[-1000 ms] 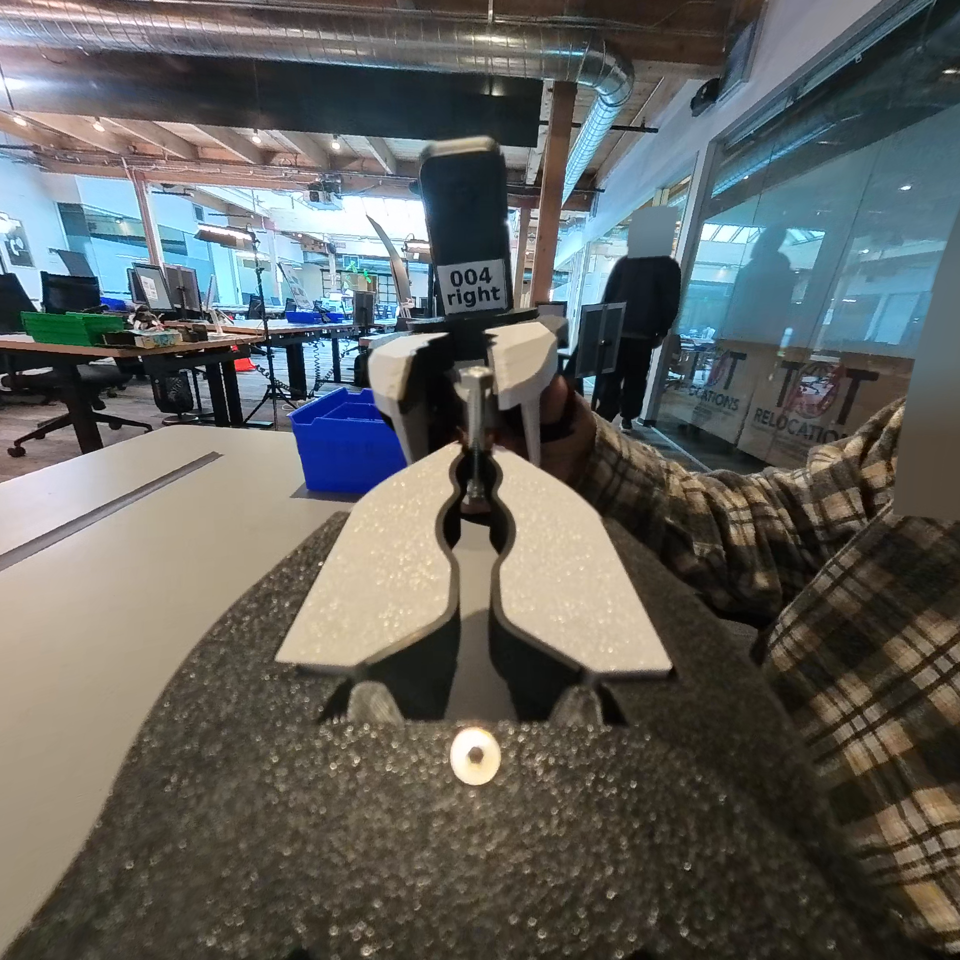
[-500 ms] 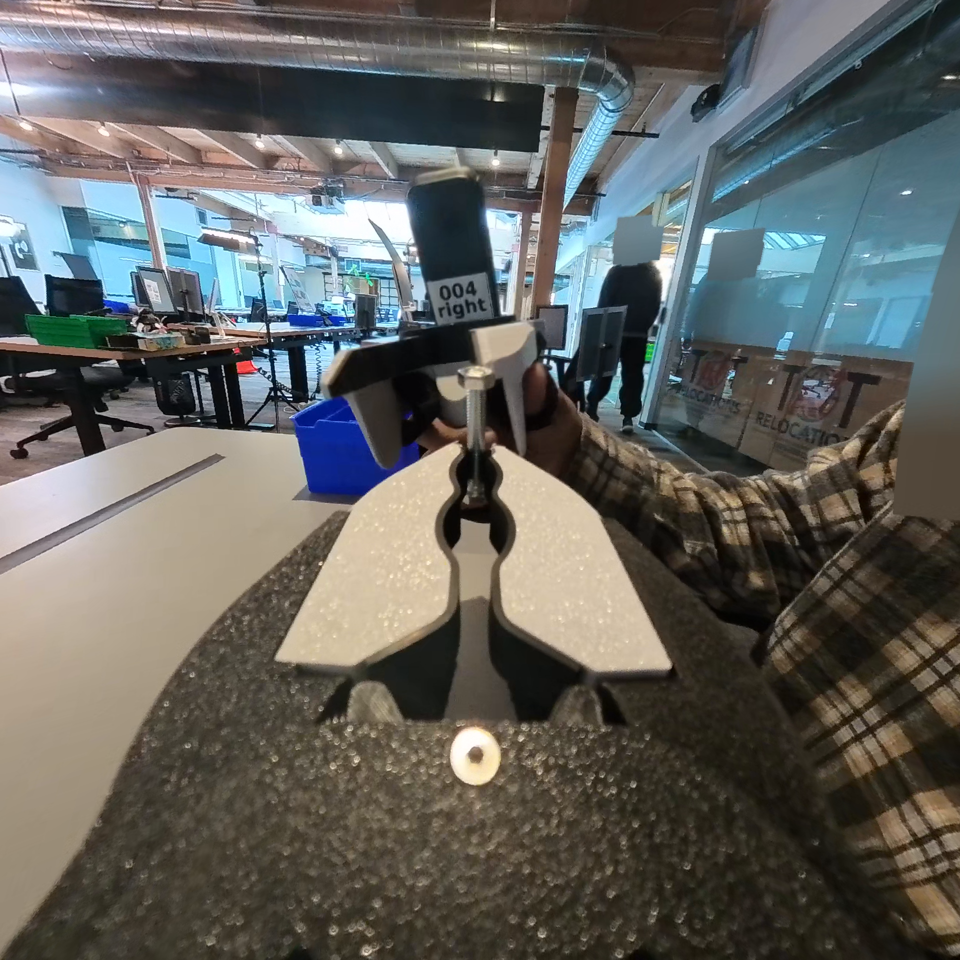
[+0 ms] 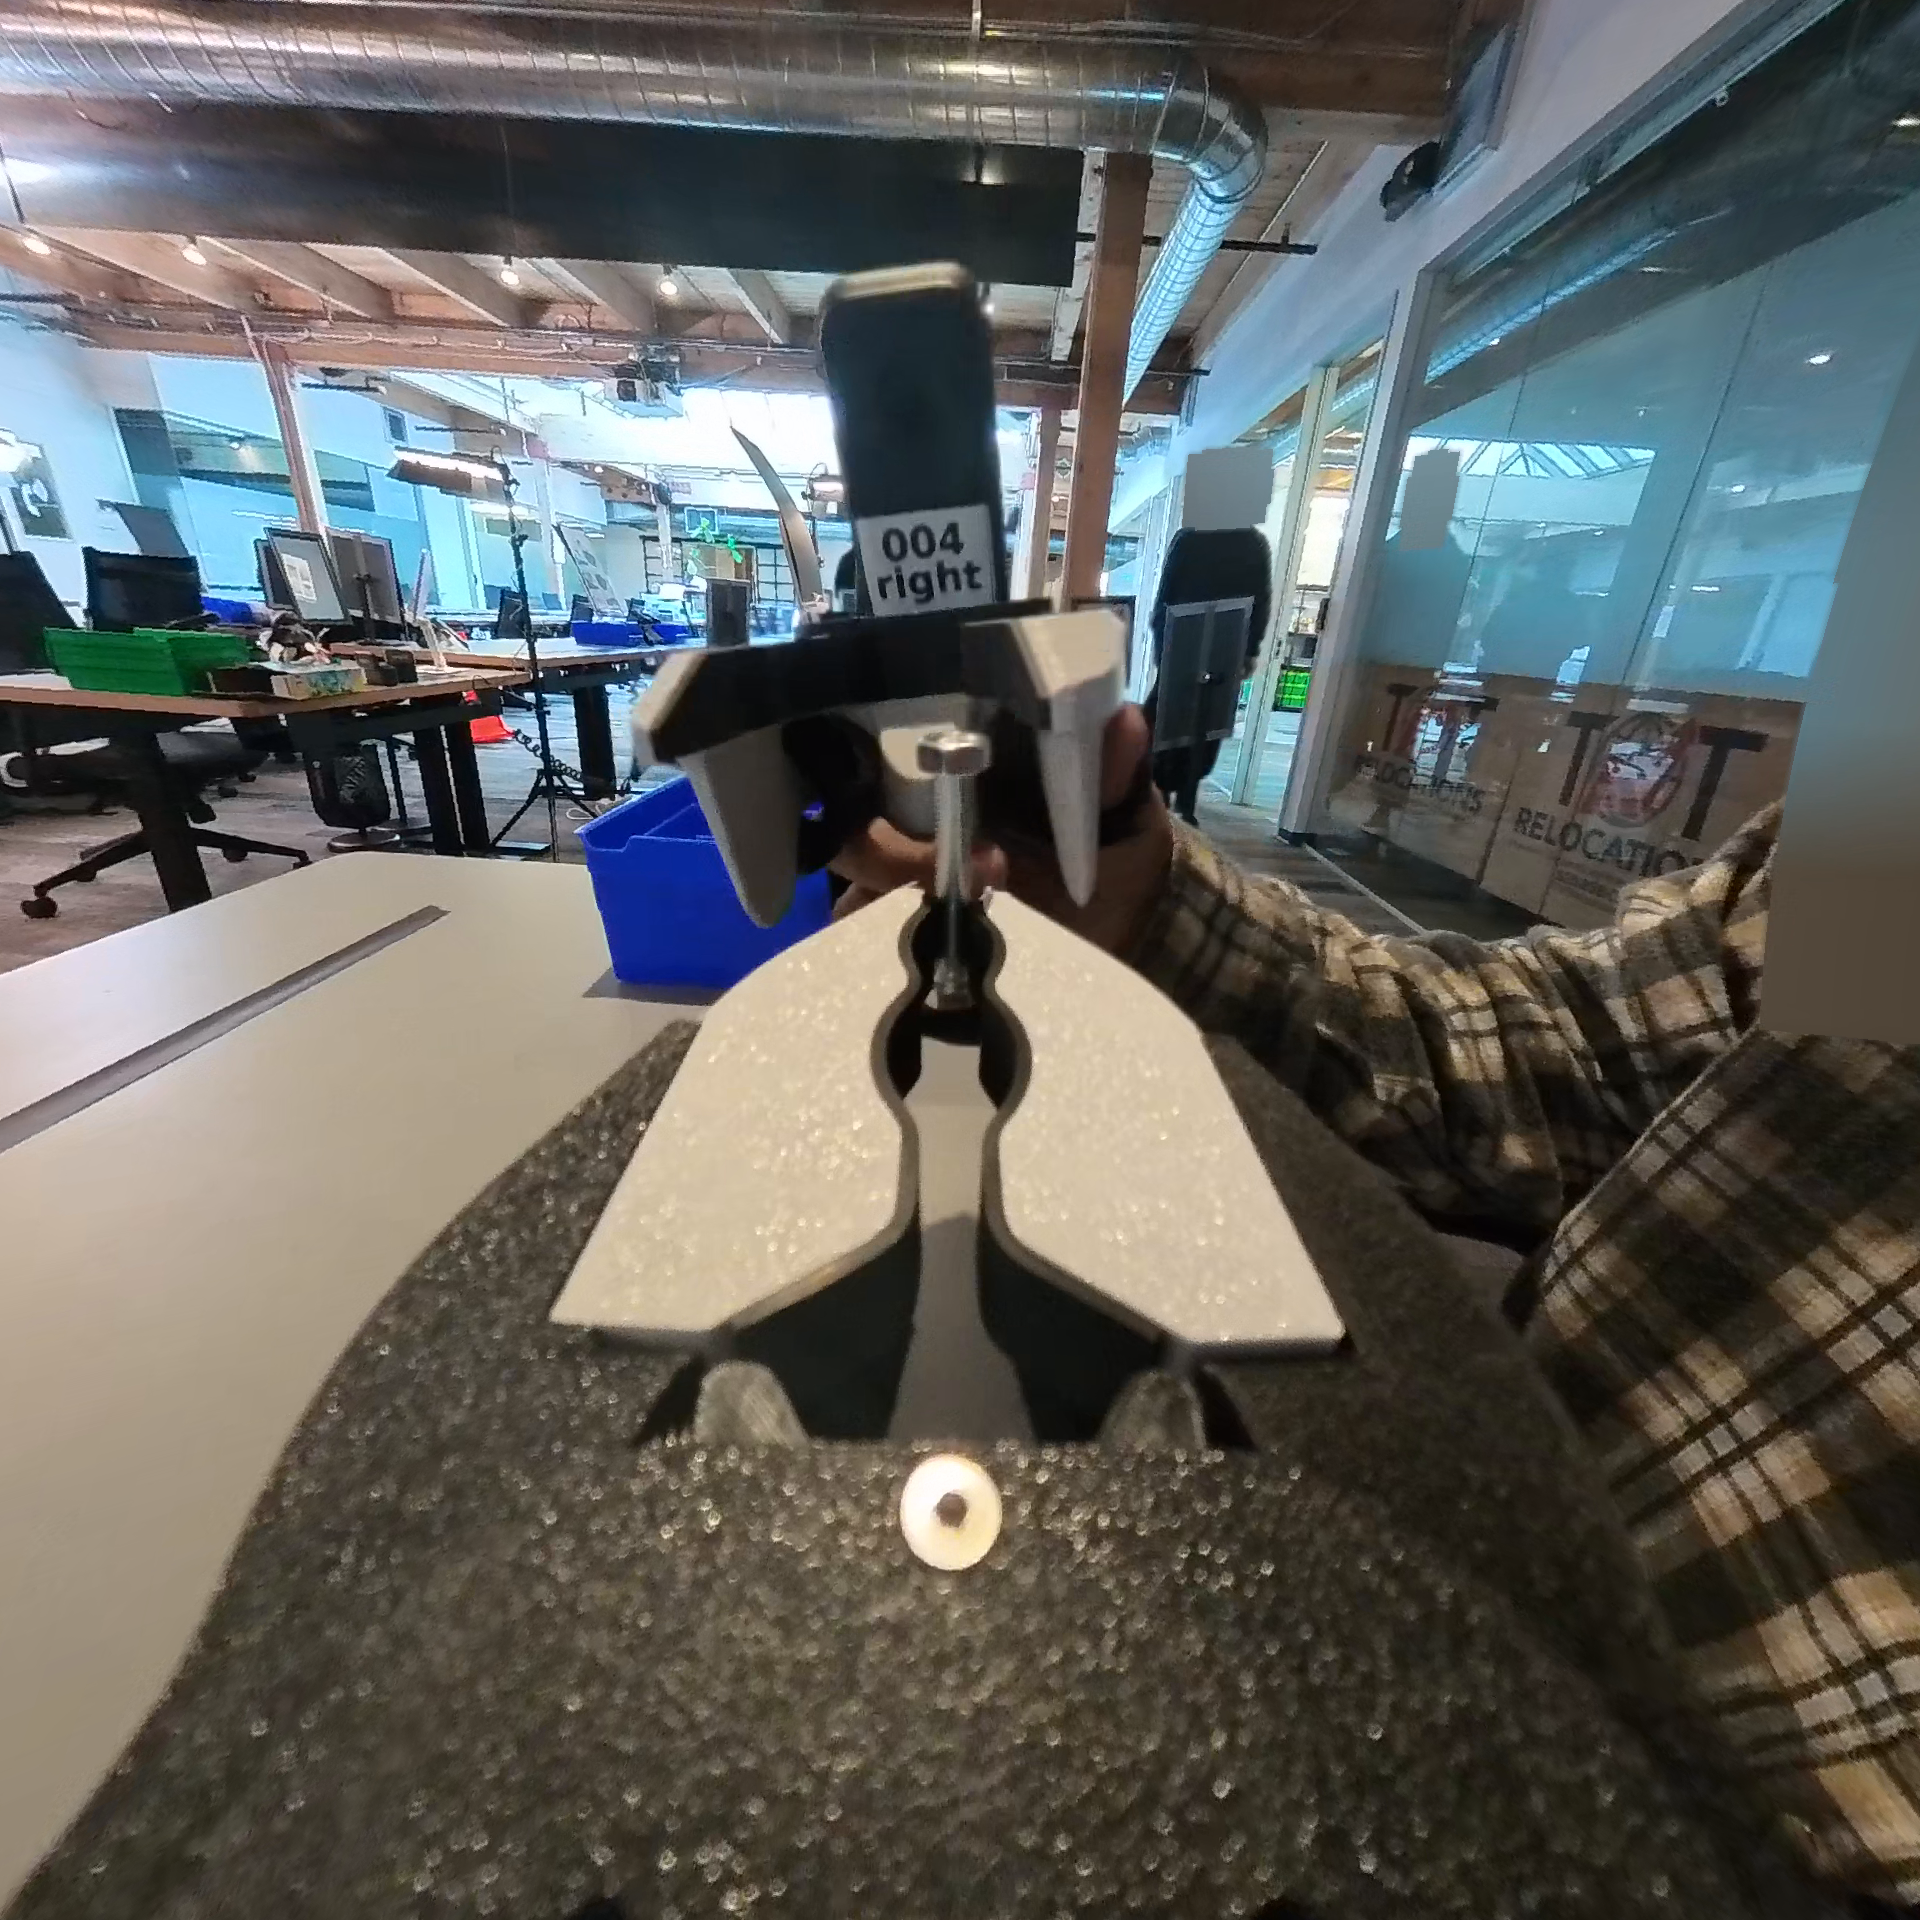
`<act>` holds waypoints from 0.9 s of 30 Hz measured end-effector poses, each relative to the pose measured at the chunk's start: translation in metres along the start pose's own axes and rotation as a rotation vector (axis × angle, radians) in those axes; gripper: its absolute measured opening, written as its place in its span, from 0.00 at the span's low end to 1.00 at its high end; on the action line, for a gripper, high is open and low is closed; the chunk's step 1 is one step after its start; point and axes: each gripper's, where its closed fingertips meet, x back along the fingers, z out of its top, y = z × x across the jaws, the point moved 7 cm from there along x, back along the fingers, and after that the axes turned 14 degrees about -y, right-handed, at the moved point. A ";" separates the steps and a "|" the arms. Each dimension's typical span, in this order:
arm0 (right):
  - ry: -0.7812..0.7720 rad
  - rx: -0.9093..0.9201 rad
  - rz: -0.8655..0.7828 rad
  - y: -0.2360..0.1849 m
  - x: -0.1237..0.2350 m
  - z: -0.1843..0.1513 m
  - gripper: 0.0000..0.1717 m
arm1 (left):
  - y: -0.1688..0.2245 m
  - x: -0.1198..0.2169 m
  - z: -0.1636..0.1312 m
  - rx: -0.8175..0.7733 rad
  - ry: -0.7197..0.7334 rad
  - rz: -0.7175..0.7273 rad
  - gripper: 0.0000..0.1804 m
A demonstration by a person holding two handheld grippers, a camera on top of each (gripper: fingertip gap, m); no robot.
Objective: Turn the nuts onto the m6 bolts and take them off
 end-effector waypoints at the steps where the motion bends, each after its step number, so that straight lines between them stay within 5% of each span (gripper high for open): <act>1: -0.017 0.004 0.001 -0.001 -0.004 0.000 0.33 | 0.000 0.000 0.000 0.000 0.000 0.000 0.02; 16: -0.046 0.000 -0.043 0.002 -0.004 -0.003 0.33 | 0.000 0.000 0.000 -0.002 -0.002 0.003 0.03; 23: -0.073 0.050 -0.002 -0.010 -0.009 -0.003 0.21 | 0.000 -0.001 -0.001 0.000 -0.006 0.002 0.03; 27: -0.090 0.078 0.027 -0.013 -0.009 -0.002 0.06 | 0.000 -0.001 -0.001 0.001 -0.005 0.002 0.03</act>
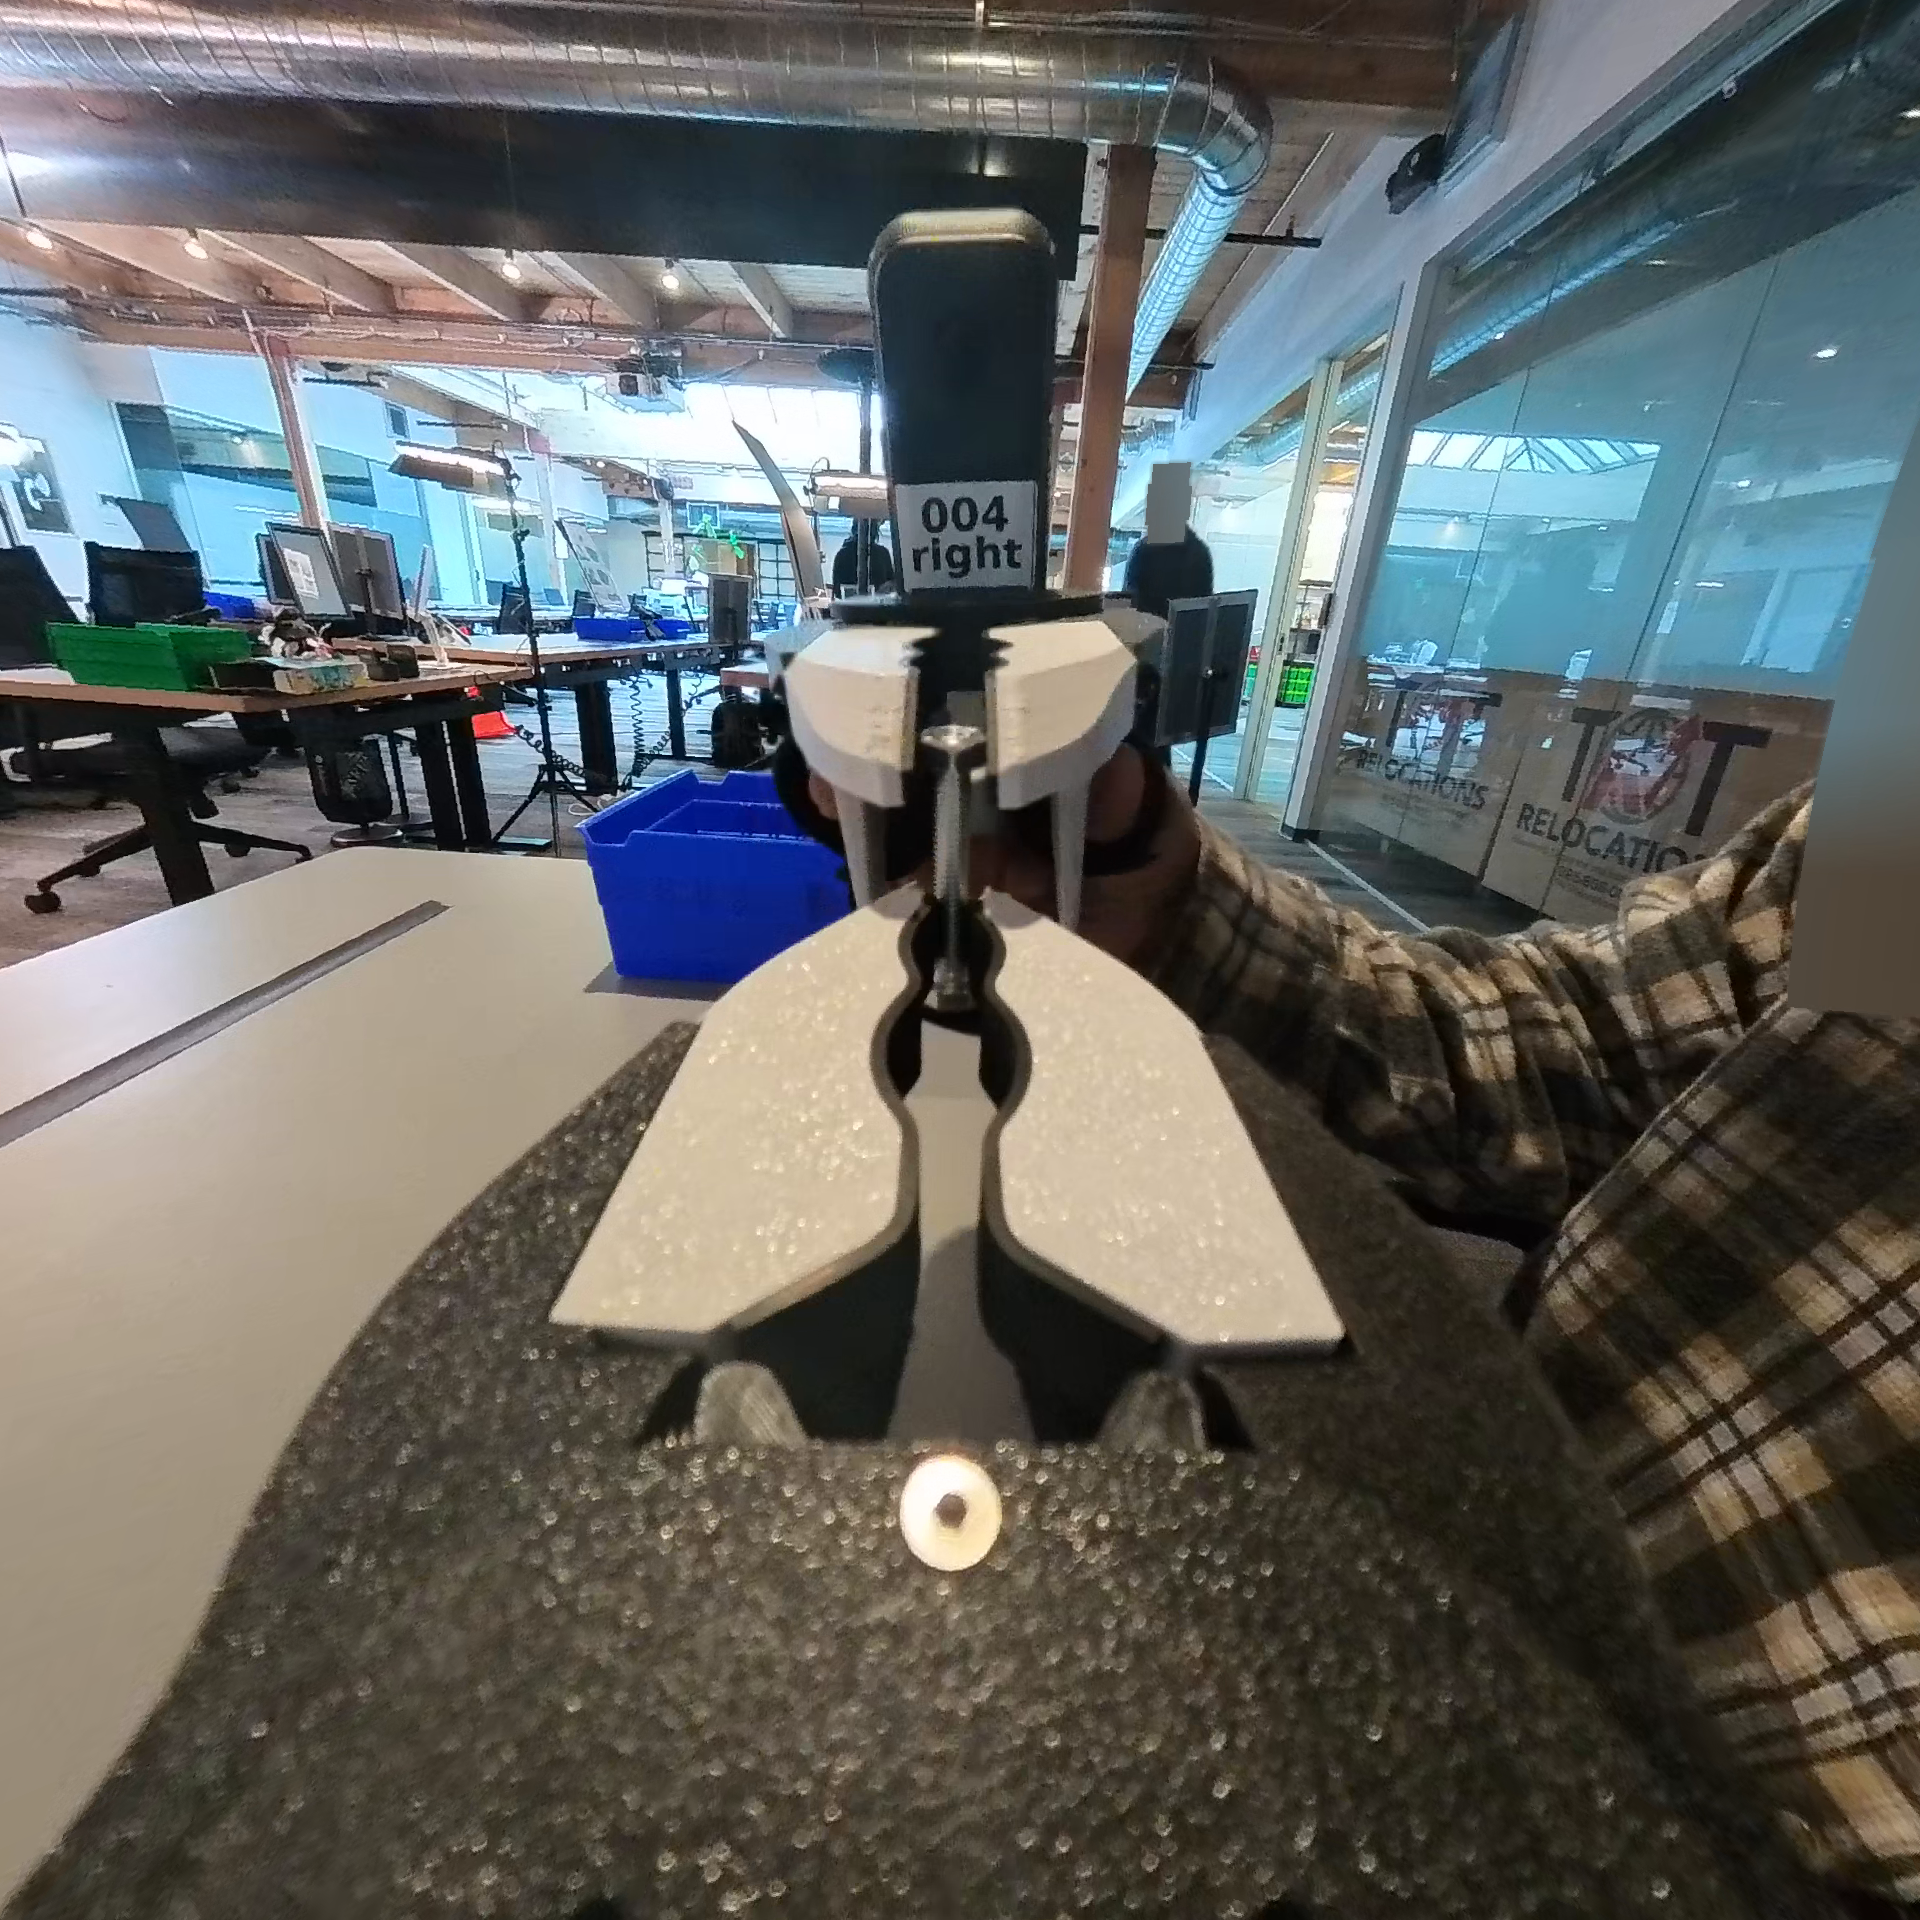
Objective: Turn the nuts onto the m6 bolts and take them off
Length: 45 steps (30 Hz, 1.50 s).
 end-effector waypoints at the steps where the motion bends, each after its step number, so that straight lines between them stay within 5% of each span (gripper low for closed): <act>1: -0.005 0.000 0.002 0.000 0.001 0.000 0.06 | 0.000 0.000 0.000 -0.001 0.000 -0.001 0.03; 11: 0.037 -0.009 0.059 0.001 0.000 0.001 0.07 | 0.002 0.001 0.002 -0.001 0.019 -0.018 0.02; 16: 0.072 -0.089 0.000 0.013 0.008 -0.003 0.23 | 0.002 0.004 0.003 -0.001 0.032 -0.018 0.02; 45: 0.032 -0.054 -0.061 0.007 0.009 0.001 0.26 | 0.002 0.003 0.003 -0.007 0.024 -0.009 0.02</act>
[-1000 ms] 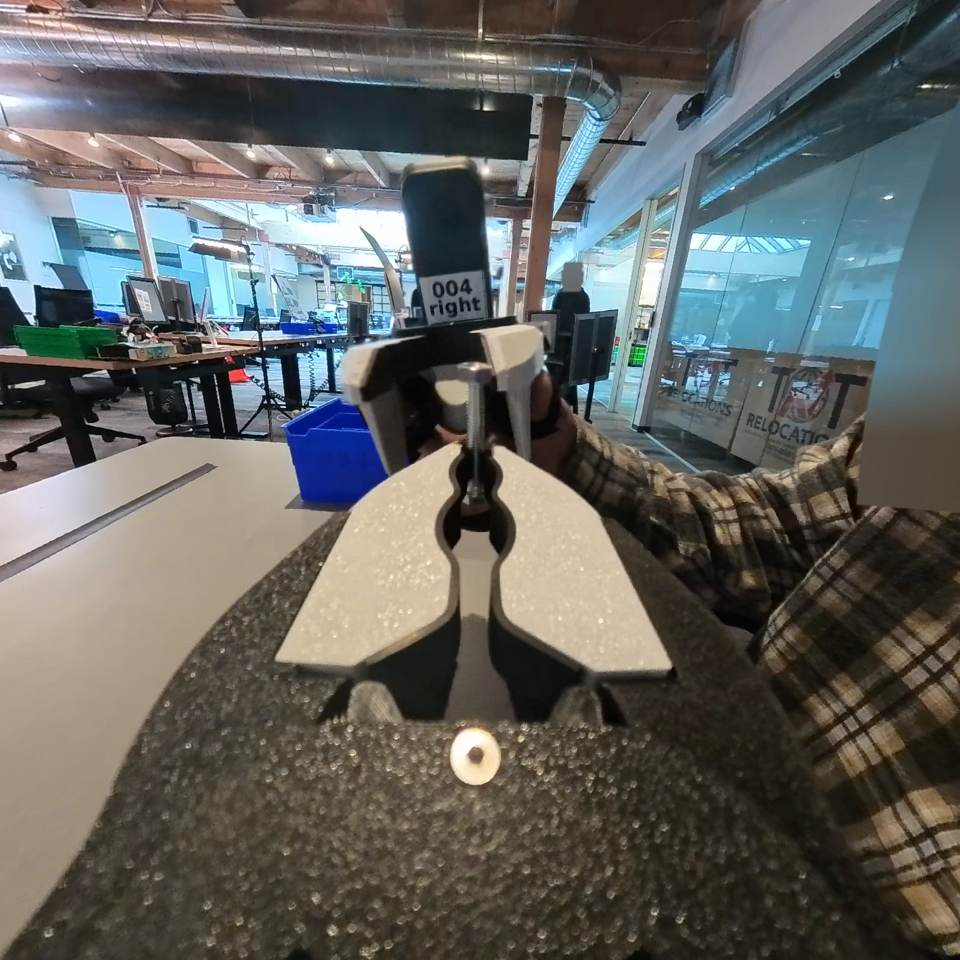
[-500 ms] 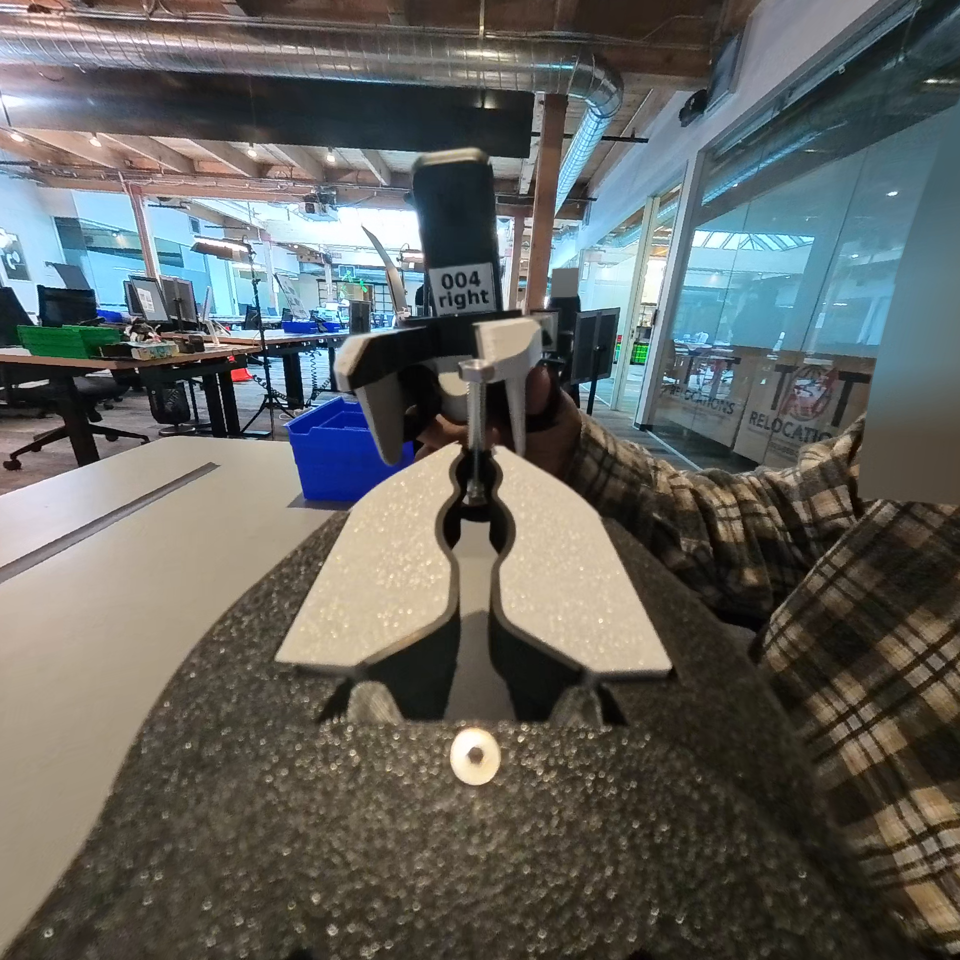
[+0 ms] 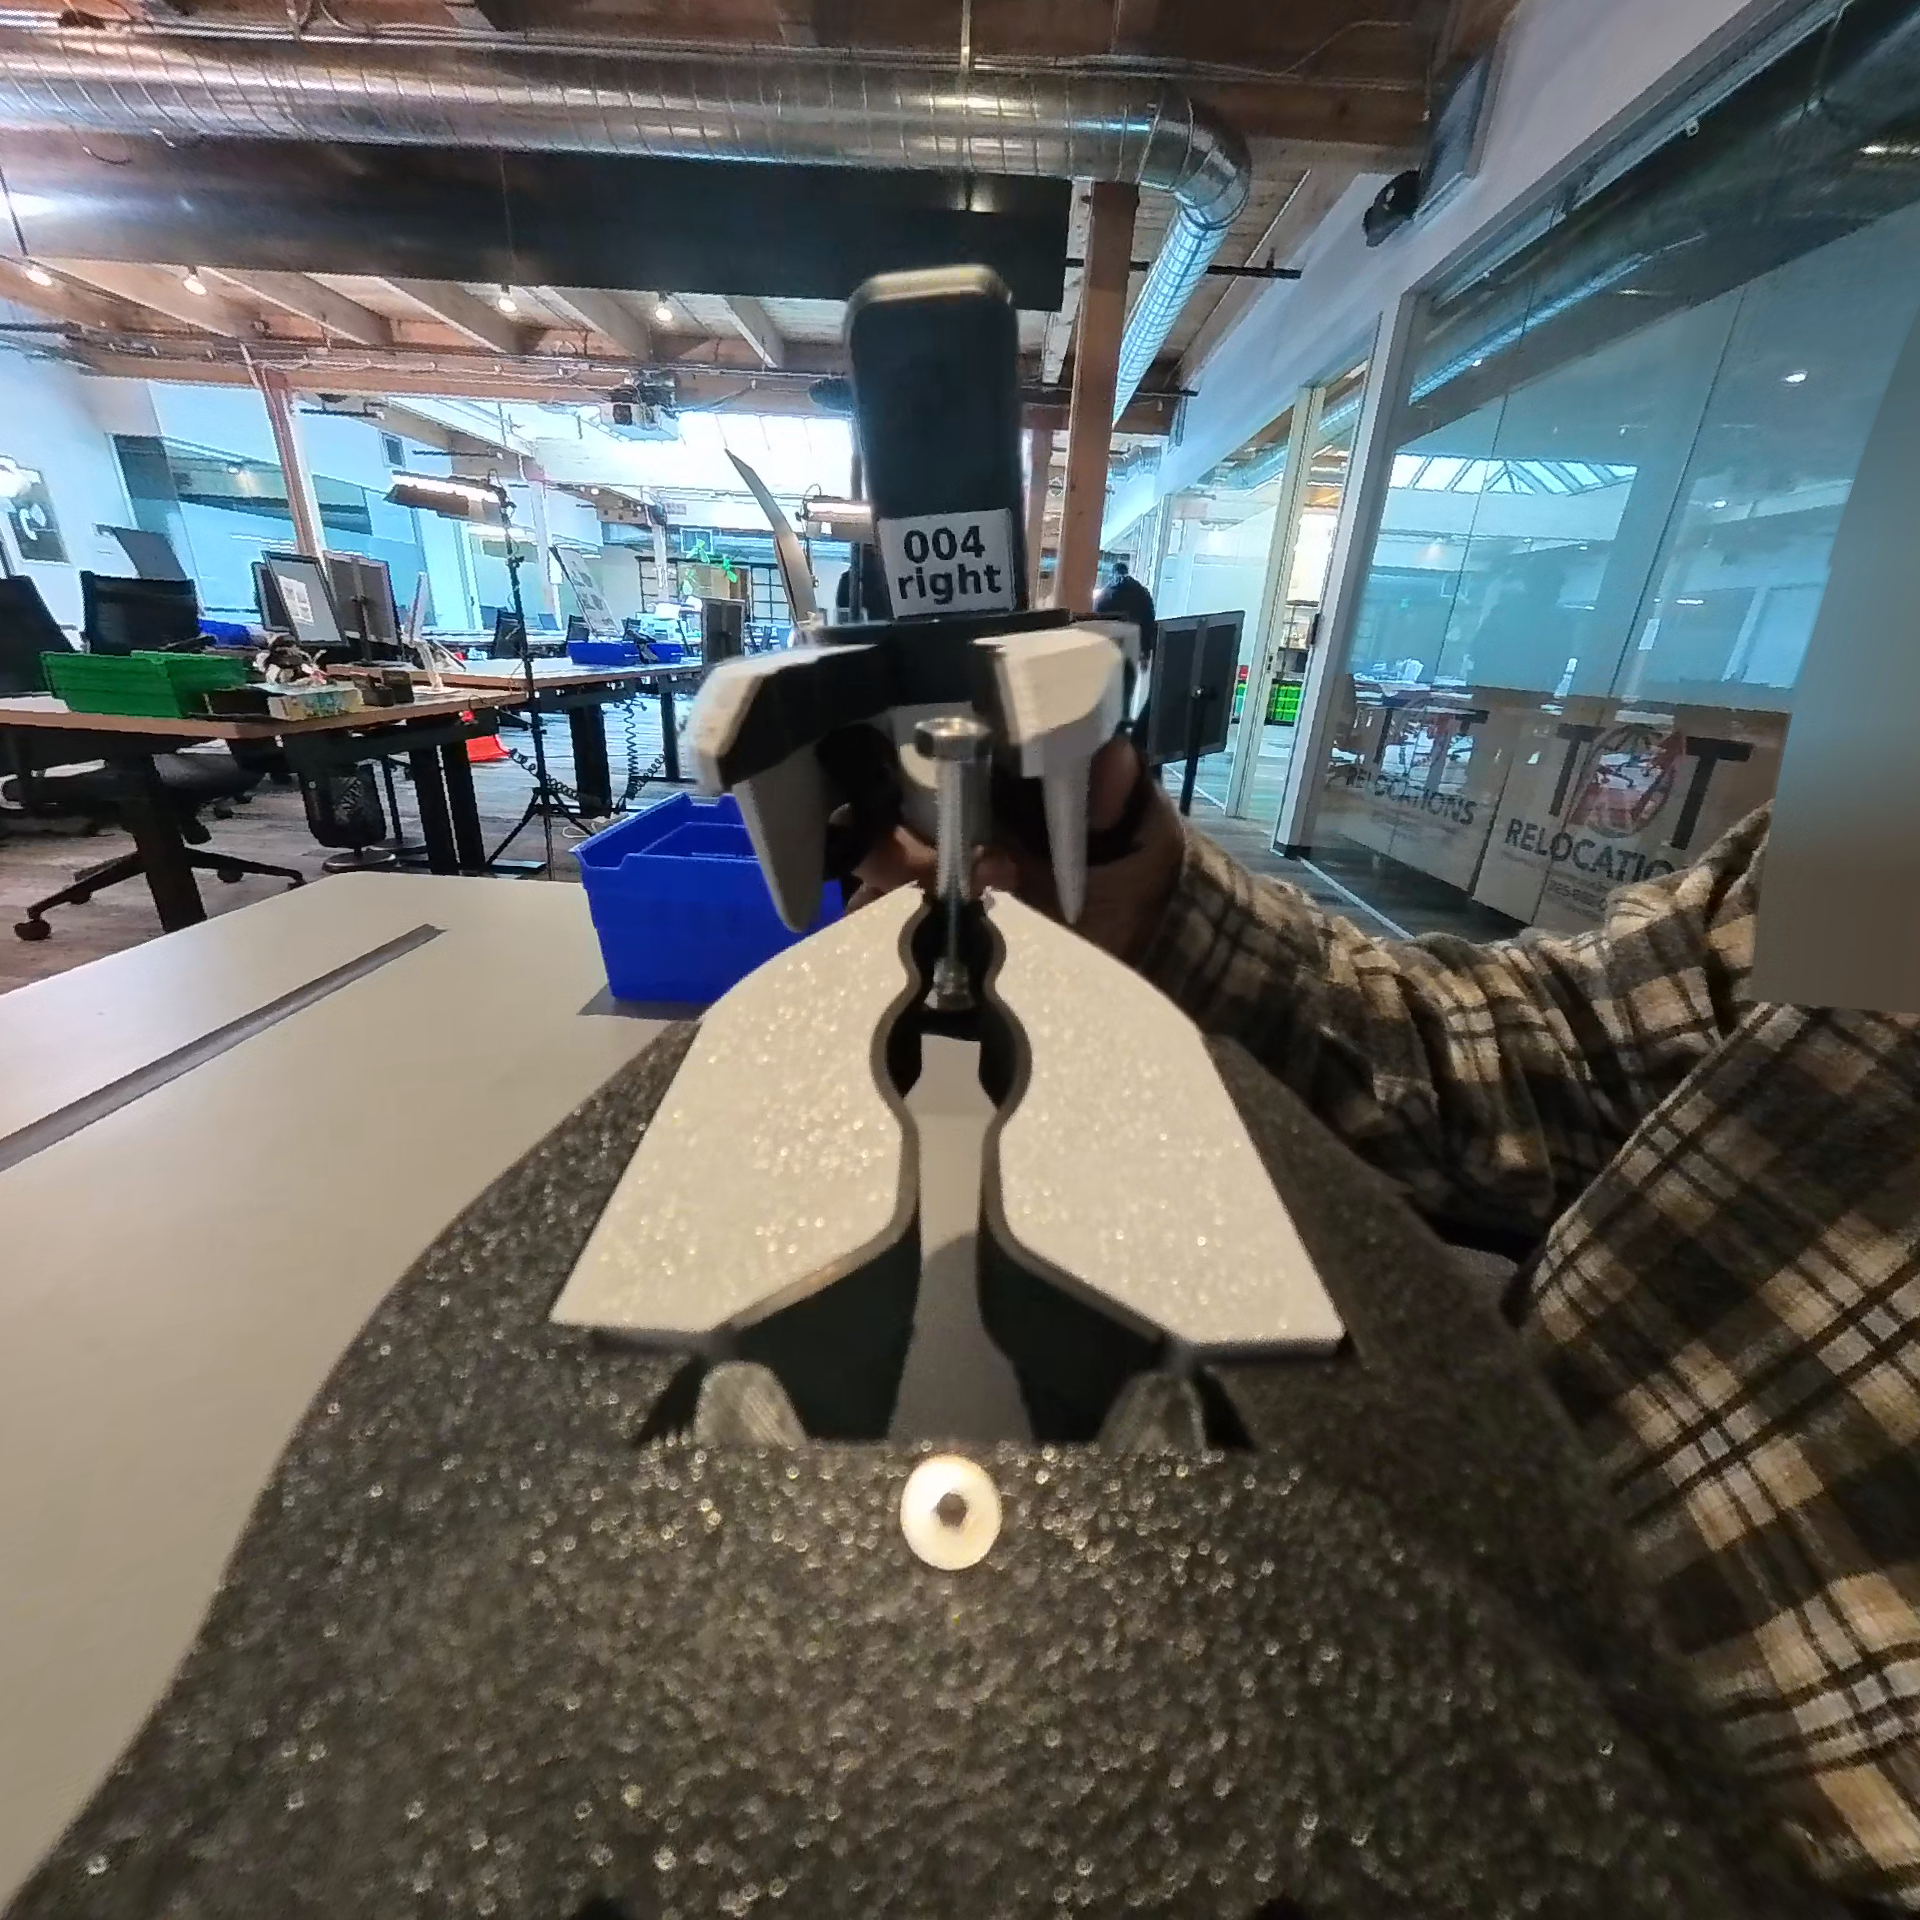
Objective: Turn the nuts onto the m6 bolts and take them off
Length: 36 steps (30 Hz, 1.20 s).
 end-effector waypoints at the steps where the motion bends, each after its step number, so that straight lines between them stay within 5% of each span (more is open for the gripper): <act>1: 0.000 0.009 0.006 -0.003 -0.002 0.001 0.26 | 0.000 0.000 0.000 -0.001 -0.002 -0.001 0.03; 9: -0.048 0.075 0.024 -0.011 -0.008 0.005 0.06 | -0.001 0.000 -0.001 0.004 -0.003 0.002 0.02; 29: 0.012 0.022 0.045 -0.009 0.000 0.004 0.17 | -0.001 0.000 -0.001 0.002 0.002 0.003 0.03; 36: -0.020 0.014 0.091 -0.008 -0.008 0.005 0.06 | -0.001 -0.001 -0.001 0.006 -0.002 0.003 0.03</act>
